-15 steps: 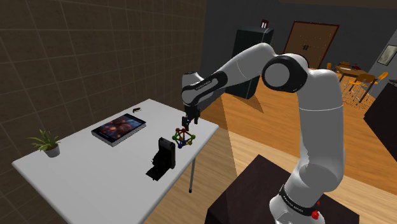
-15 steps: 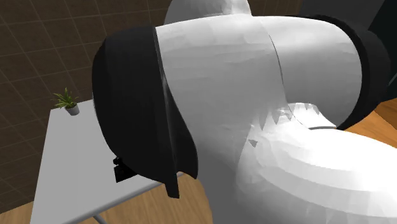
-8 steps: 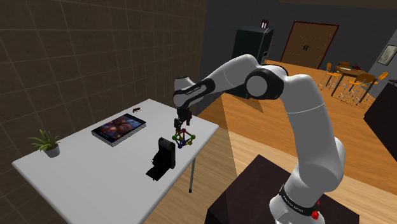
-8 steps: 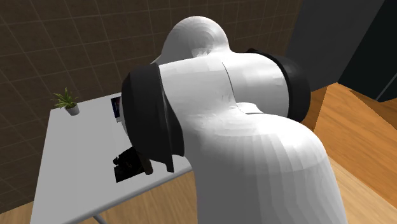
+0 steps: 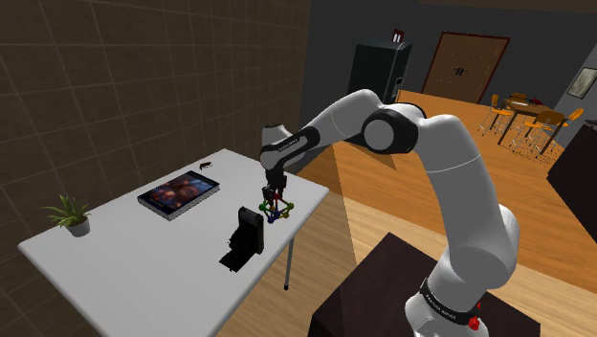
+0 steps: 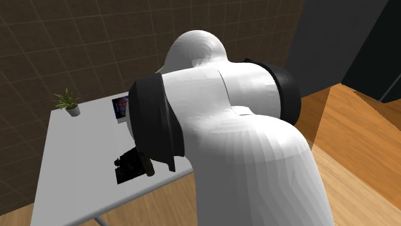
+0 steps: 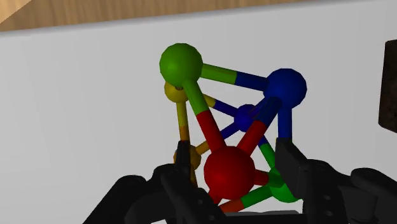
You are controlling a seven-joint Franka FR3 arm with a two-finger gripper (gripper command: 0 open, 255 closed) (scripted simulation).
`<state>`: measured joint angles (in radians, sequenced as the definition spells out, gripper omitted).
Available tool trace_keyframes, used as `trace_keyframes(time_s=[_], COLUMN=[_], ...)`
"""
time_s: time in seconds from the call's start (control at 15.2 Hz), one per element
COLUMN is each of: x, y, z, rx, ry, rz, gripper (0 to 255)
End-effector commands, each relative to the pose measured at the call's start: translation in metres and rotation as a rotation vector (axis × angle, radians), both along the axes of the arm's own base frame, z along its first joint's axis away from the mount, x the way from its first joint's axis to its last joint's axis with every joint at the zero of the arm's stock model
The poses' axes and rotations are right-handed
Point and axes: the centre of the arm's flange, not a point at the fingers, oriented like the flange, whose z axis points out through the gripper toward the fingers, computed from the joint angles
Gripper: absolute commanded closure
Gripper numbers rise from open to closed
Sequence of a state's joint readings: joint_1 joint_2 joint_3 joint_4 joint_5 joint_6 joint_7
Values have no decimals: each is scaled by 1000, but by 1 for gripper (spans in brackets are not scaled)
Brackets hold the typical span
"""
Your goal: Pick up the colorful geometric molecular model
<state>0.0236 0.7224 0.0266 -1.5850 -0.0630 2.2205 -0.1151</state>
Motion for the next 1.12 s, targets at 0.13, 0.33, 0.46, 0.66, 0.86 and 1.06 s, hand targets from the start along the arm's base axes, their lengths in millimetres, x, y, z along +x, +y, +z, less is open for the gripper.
trace_keyframes(time_s=[0.13, 0.33, 0.46, 0.66, 0.86, 1.06], x=[0, 0, 0, -1, -1, -1], y=[0, 0, 0, 0, 0, 0], z=[-1, 0, 0, 10, 26, 42], rx=[0, 0, 0, 0, 0, 0], ry=[0, 0, 0, 0, 0, 0], rz=[0, 0, 0, 0, 0, 0], gripper=[255, 255, 255, 255, 255, 255])
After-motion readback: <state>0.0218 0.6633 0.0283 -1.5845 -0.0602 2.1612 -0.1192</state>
